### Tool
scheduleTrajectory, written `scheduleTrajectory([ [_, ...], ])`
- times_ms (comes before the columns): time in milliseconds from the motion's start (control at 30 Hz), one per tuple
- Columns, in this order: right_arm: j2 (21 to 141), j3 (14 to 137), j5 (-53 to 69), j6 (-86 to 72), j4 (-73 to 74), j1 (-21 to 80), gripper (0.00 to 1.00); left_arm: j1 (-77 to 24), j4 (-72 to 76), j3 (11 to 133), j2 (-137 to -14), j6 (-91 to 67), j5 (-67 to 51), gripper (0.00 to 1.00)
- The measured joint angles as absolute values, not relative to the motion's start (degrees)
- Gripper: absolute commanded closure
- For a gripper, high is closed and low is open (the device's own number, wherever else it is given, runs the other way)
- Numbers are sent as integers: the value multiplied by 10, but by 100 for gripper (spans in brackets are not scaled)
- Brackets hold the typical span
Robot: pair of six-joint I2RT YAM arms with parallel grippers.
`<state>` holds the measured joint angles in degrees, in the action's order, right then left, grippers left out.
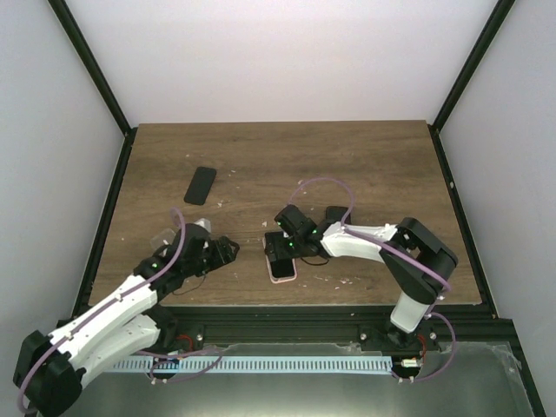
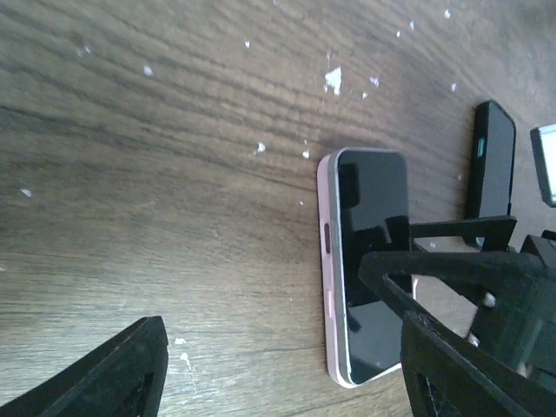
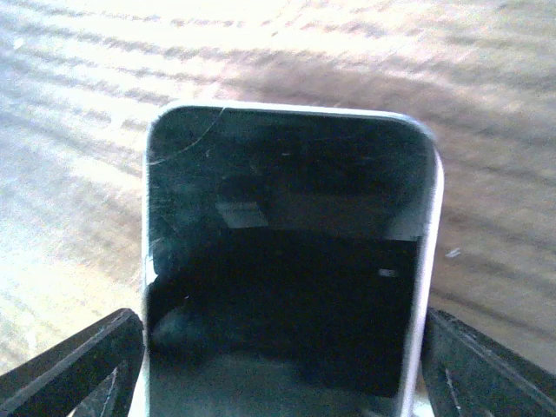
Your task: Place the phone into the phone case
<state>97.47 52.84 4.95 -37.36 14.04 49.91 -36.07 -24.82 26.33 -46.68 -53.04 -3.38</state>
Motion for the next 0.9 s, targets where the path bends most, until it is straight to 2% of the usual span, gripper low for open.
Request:
scheduleTrajectory([
  [100, 958, 510, 75, -380, 134, 501, 12, -360, -228, 258, -495, -531, -60, 30],
  [267, 921, 459, 110, -385, 111, 481, 21, -360, -191, 257, -537, -530, -93, 37],
  [433, 891, 410, 149, -385, 68, 446, 30, -360, -152, 257, -583, -529, -120, 41],
  [667, 894, 385, 184, -396, 13, 440, 36, -360, -93, 258, -670, -532, -156, 49],
  [900, 895, 353, 217, -424, -58, 435, 37, -360, -45, 258, -730, -537, -182, 54],
])
